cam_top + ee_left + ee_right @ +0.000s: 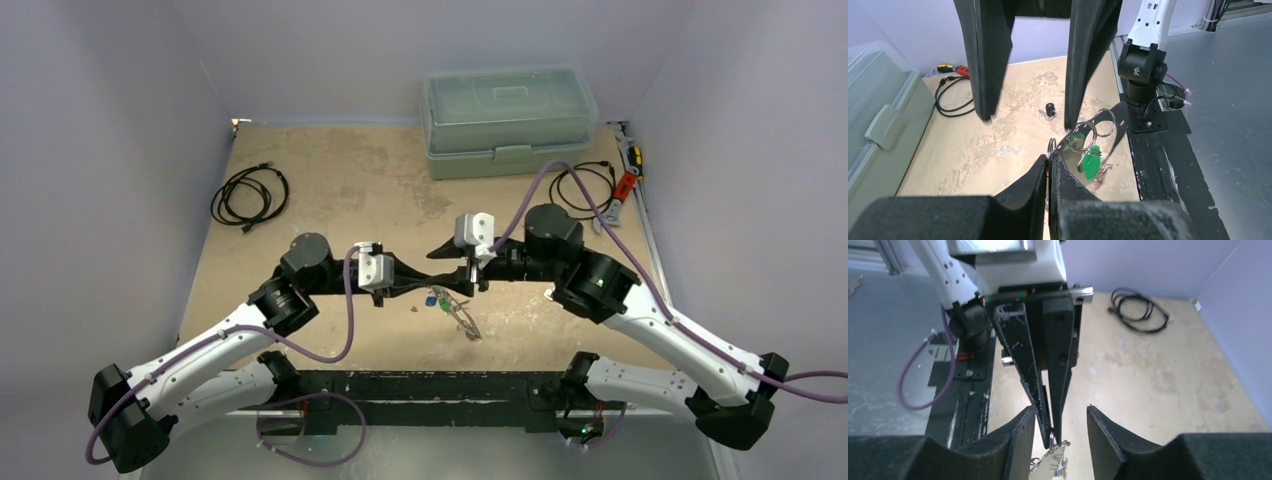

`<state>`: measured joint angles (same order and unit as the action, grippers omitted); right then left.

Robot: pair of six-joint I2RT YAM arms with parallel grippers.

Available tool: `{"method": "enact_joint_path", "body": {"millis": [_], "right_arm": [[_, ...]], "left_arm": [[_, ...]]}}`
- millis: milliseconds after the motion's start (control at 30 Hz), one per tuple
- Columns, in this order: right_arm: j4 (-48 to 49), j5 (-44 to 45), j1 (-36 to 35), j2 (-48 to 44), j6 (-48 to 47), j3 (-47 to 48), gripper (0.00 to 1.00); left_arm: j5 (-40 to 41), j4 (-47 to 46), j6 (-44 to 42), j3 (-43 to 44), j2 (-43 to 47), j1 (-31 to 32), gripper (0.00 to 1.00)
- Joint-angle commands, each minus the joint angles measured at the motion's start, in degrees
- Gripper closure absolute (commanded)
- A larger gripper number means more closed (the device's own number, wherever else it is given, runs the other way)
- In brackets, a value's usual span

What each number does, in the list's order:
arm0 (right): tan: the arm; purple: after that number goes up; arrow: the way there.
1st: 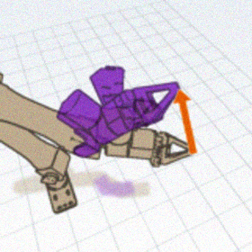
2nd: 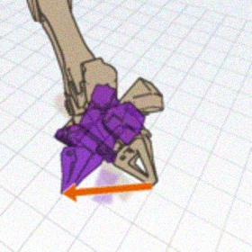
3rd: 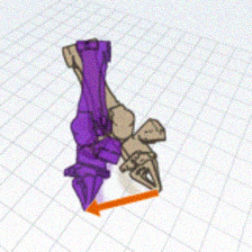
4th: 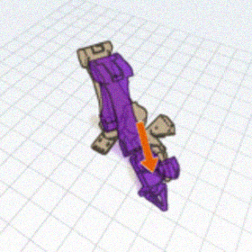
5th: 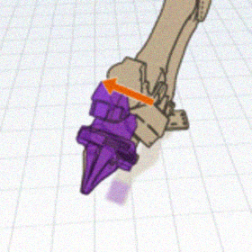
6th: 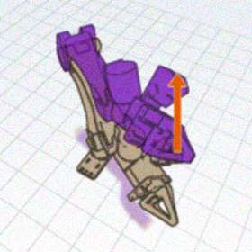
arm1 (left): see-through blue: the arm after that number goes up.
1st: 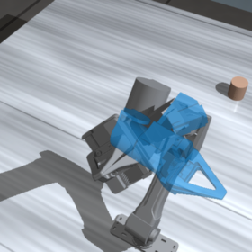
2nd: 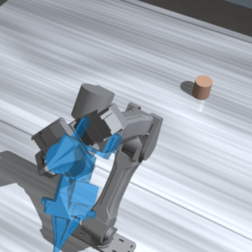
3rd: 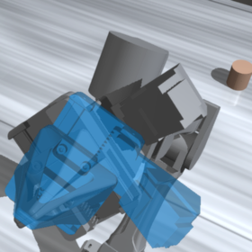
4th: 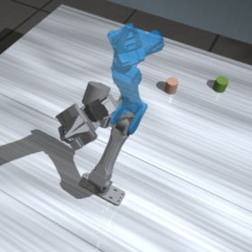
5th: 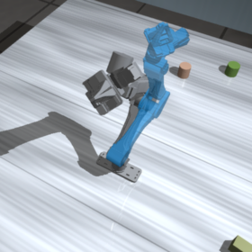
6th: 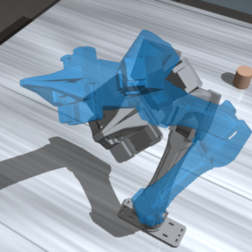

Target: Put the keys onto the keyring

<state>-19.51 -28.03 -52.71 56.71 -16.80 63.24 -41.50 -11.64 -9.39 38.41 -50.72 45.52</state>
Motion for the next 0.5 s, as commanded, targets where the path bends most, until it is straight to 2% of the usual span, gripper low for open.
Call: {"method": "enact_joint_path", "body": {"millis": [0,200,467], "right_arm": [[11.18,3.05,-0.37,-5.28,1.99,-2.77,0.53],[16.53,3.29,-0.38,-10.81,4.47,-8.66,0.59],[16.50,-0.82,-0.38,-9.15,5.40,-9.84,0.71]], "left_arm": [[0.74,-10.35,4.31,-2.29,3.66,0.18,1.00],[2.50,-18.06,6.74,-6.36,8.06,0.03,1.00],[3.55,-27.75,11.74,-10.81,11.96,0.08,1.00]]}}
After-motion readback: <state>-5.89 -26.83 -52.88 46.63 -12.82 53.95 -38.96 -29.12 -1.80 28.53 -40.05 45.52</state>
